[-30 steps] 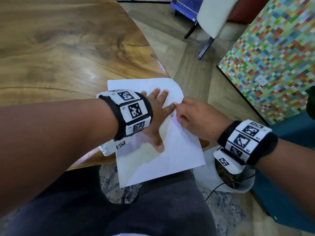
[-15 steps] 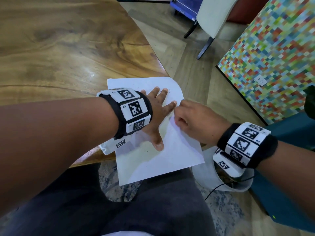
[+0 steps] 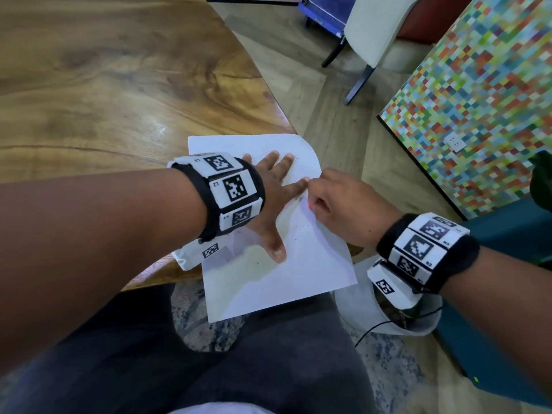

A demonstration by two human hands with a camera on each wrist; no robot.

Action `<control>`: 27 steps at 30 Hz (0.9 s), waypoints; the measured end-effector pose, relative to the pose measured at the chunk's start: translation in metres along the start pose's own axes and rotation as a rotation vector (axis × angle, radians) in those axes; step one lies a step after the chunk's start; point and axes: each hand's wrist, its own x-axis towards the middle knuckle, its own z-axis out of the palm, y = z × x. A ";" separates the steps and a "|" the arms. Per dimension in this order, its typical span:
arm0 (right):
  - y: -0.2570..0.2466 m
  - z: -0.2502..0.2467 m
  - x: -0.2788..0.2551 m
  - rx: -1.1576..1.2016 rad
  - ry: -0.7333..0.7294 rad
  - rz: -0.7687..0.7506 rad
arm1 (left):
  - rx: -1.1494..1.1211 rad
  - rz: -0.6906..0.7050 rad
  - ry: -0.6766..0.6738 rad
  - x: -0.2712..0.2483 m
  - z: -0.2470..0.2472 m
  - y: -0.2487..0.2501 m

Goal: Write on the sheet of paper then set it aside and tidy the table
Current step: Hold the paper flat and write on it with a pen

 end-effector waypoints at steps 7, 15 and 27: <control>-0.017 0.007 -0.035 -0.019 -0.129 -0.305 | 0.011 0.004 0.016 0.004 0.003 0.001; 0.006 -0.001 -0.009 -0.005 -0.016 0.021 | -0.021 0.018 -0.006 0.002 0.001 0.000; -0.001 0.004 -0.021 0.021 -0.054 -0.130 | 0.006 0.010 -0.006 0.002 0.000 0.001</control>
